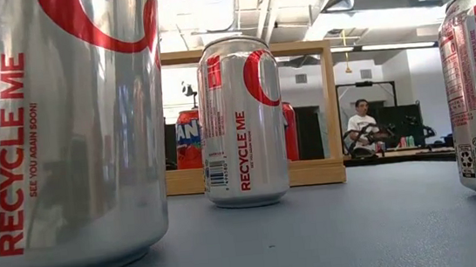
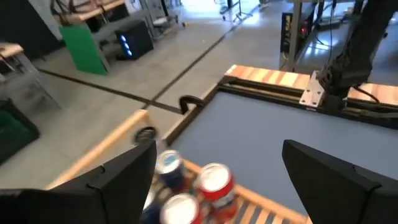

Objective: Place canned beverage on shelf
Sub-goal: Put the orange soda can on the shelf aligned with the other orange soda cans

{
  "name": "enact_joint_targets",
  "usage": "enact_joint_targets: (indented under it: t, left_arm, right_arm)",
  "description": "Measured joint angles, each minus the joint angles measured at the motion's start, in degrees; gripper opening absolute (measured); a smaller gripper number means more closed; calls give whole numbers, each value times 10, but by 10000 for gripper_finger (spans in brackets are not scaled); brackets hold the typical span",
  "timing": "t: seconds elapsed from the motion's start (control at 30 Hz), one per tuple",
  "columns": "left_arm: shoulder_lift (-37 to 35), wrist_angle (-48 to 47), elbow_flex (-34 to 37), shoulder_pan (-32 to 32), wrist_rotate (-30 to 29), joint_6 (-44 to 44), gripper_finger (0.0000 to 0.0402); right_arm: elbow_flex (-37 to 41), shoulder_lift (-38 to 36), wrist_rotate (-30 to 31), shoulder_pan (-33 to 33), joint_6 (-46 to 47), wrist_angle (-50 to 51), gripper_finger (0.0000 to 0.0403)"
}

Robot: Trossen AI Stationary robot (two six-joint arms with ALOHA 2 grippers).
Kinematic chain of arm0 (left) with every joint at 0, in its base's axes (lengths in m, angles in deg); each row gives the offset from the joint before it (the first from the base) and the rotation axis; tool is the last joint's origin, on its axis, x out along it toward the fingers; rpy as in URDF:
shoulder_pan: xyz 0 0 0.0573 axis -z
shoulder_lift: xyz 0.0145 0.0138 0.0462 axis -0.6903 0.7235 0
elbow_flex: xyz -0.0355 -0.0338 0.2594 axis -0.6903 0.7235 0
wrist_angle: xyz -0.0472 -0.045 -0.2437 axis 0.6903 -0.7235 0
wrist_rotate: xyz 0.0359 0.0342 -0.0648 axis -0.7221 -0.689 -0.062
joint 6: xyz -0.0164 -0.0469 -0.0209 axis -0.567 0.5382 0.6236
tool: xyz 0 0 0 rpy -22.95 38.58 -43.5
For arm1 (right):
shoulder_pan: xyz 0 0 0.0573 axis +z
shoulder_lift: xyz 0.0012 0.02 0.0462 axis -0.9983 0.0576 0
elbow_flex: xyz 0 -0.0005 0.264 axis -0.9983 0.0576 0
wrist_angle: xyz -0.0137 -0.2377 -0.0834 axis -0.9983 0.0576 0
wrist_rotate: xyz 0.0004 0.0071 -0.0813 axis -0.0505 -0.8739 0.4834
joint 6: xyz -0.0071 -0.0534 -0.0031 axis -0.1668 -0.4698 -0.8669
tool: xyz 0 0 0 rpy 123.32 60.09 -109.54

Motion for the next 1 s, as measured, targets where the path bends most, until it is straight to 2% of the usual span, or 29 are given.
enact_joint_targets:
  t: [0.13,0.33,0.47,0.63,0.8,1.0]
  left_arm:
    - [-90,-110,0,52,-32,34,335]
    - [-176,-242,2,129,-46,154,334]
    - [-207,-252,31,177,-85,178,334]
    - [-216,-251,63,215,-126,184,334]
    - [-206,-249,71,231,-142,185,334]
    - [-205,-250,71,231,-149,183,334]
  right_arm:
    - [0,-8,-44,-92,-74,0,345]
    - [7,6,-127,-212,-147,-13,345]
    - [64,-4,-209,-276,-209,-84,345]
    - [184,-45,-282,-317,-260,-207,345]
    - [304,-64,-294,-345,-265,-294,345]
    - [390,-77,-340,-385,-266,-365,345]
